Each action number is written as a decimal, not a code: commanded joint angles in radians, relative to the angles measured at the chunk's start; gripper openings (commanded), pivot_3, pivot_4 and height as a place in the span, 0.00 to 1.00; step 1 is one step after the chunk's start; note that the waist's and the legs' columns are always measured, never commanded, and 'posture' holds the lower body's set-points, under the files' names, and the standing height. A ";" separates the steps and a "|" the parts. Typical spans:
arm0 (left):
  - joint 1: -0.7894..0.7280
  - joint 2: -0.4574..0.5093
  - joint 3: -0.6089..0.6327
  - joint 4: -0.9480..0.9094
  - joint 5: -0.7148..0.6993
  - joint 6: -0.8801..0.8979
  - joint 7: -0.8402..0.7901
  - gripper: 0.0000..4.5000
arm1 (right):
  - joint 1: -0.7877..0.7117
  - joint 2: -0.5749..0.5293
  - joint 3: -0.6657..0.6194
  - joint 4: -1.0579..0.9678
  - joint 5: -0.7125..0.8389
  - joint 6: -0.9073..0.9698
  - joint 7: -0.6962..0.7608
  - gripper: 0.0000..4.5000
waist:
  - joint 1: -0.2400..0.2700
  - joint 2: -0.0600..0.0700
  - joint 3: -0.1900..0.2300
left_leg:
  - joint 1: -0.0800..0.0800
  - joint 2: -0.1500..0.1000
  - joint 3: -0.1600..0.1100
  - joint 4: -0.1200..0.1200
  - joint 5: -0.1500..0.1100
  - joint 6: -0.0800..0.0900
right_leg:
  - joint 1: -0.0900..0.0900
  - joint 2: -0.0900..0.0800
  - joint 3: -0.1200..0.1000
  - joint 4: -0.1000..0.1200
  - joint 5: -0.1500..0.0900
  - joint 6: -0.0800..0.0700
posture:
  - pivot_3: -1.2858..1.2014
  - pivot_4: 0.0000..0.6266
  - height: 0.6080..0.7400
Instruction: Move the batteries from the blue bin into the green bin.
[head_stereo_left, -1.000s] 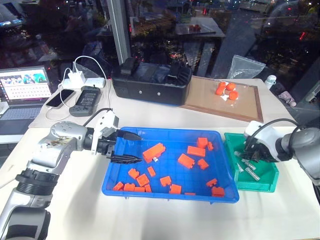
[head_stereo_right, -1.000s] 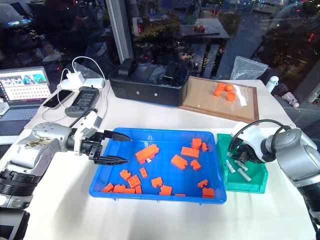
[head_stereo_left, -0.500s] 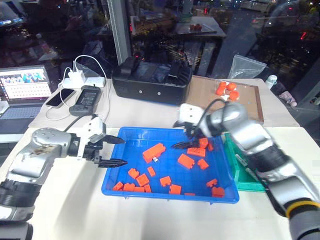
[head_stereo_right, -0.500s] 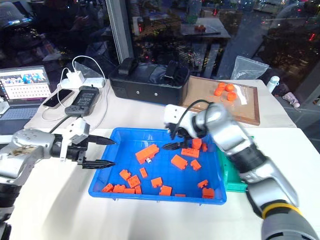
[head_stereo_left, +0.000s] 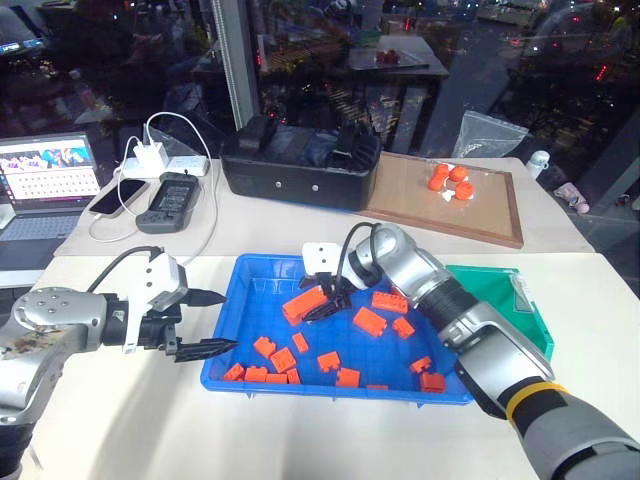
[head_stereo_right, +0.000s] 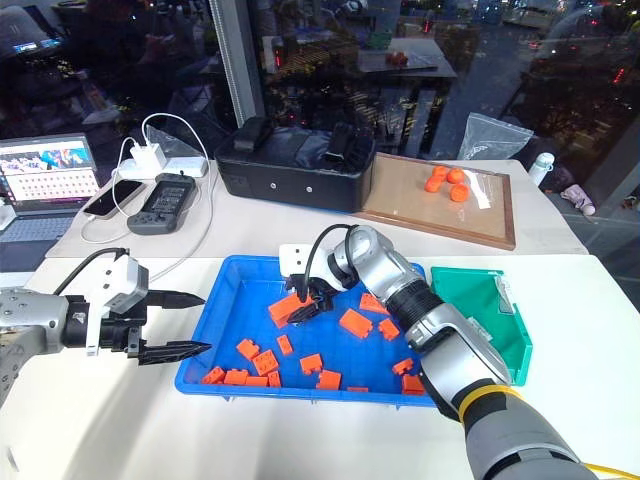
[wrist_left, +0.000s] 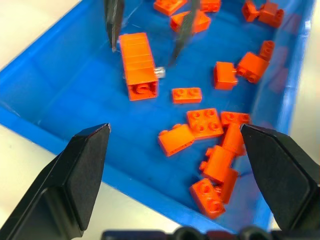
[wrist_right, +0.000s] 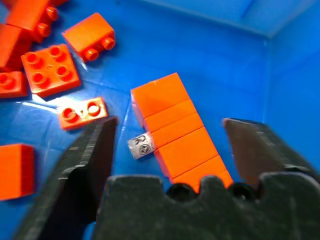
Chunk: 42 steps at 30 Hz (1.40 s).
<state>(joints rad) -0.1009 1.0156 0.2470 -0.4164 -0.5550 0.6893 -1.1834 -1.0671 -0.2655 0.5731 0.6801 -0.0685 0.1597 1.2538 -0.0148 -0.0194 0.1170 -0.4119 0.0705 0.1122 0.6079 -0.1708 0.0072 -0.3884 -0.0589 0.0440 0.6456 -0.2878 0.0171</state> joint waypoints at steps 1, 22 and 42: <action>-0.005 0.016 0.027 -0.026 -0.022 0.003 0.016 1.00 | -0.033 0.011 -0.037 0.035 -0.017 -0.039 -0.001 0.43 | 0.001 0.000 0.000 | 0.000 0.000 0.000 0.000 0.000 0.000 | 0.000 0.000 0.000 0.000 0.000 0.000 | 0.52 0.24 0.97; -0.202 -0.018 -0.169 0.140 0.031 -0.094 -0.037 1.00 | 0.128 -0.411 -0.191 -0.413 0.039 0.320 0.181 0.50 | 0.002 0.000 0.000 | -0.001 -0.001 0.000 -0.002 0.001 -0.001 | 0.000 -0.001 0.000 -0.002 0.000 -0.001 | 0.52 0.24 0.97; -0.199 0.010 -0.156 0.137 0.026 -0.090 -0.055 1.00 | 0.174 -0.158 -0.128 -0.430 0.047 0.389 -0.027 0.99 | 0.006 0.000 0.000 | -0.002 -0.001 0.000 0.000 0.001 -0.001 | 0.000 0.000 0.000 -0.002 0.000 0.000 | 0.52 0.24 0.97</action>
<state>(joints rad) -0.2986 1.0081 0.0511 -0.2452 -0.5136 0.5964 -1.2391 -0.8877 -0.4258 0.4509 0.2383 -0.0158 0.5808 1.2364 -0.0093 -0.0197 0.1170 -0.4138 0.0697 0.1121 0.6080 -0.1702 0.0061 -0.3886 -0.0592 0.0435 0.6441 -0.2881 0.0172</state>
